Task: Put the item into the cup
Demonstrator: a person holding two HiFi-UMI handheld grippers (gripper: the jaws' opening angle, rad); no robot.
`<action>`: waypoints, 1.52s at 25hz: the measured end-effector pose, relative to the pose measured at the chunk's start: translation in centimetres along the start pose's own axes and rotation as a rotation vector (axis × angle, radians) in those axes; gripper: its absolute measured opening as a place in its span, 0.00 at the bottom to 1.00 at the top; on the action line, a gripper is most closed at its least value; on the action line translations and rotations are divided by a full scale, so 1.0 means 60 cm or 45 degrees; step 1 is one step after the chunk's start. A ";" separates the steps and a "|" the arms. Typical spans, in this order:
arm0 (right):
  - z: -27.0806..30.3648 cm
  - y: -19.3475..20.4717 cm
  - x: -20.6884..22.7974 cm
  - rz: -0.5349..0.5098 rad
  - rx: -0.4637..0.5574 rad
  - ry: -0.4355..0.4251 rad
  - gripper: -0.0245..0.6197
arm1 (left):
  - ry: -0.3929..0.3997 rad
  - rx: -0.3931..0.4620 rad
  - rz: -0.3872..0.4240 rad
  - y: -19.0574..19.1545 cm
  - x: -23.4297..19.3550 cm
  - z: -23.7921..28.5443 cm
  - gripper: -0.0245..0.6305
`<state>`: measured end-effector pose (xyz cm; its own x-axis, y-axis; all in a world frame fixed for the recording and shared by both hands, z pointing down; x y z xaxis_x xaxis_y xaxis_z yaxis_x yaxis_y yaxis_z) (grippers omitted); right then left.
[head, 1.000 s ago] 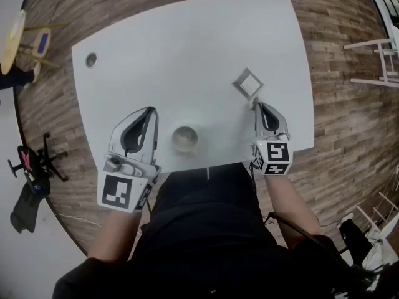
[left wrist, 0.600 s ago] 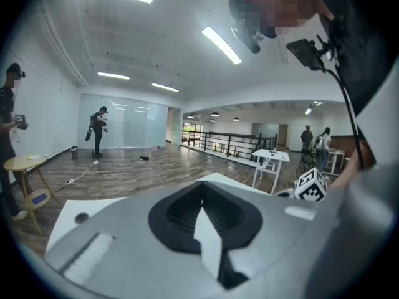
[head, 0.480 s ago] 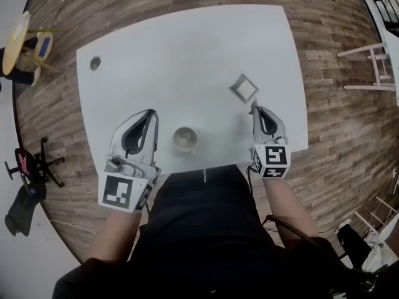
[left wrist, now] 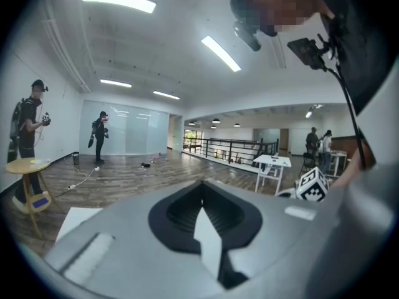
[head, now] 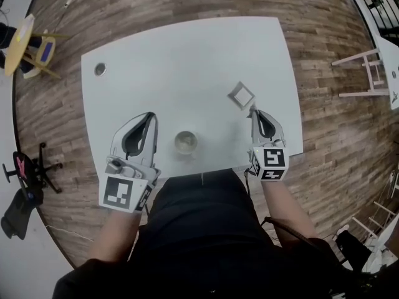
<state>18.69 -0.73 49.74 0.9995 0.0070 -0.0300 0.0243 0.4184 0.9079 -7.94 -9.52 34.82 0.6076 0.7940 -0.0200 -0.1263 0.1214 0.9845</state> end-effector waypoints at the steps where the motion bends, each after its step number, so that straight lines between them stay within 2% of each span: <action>1: -0.001 -0.003 0.000 -0.001 0.006 0.001 0.05 | 0.001 0.004 0.004 -0.001 -0.001 0.000 0.04; 19: -0.019 -0.049 0.000 -0.032 0.097 0.039 0.05 | 0.000 0.112 -0.048 -0.026 -0.003 -0.013 0.04; 38: -0.039 -0.106 -0.001 -0.044 0.196 0.071 0.05 | 0.021 0.234 -0.052 -0.065 -0.017 -0.017 0.04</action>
<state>18.43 -1.29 42.97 0.9956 0.0470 -0.0811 0.0651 0.2748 0.9593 -8.84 -10.18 30.82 0.5964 0.8003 -0.0619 0.0443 0.0442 0.9980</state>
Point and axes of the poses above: the fingertips, and each gripper's own axes: z forward along the fingers, x to its right, y out of its underside, the point moved 3 cm from there along -z, backward along the fingers, and after that the axes turned 4 degrees about x, right-handed, at the moved point
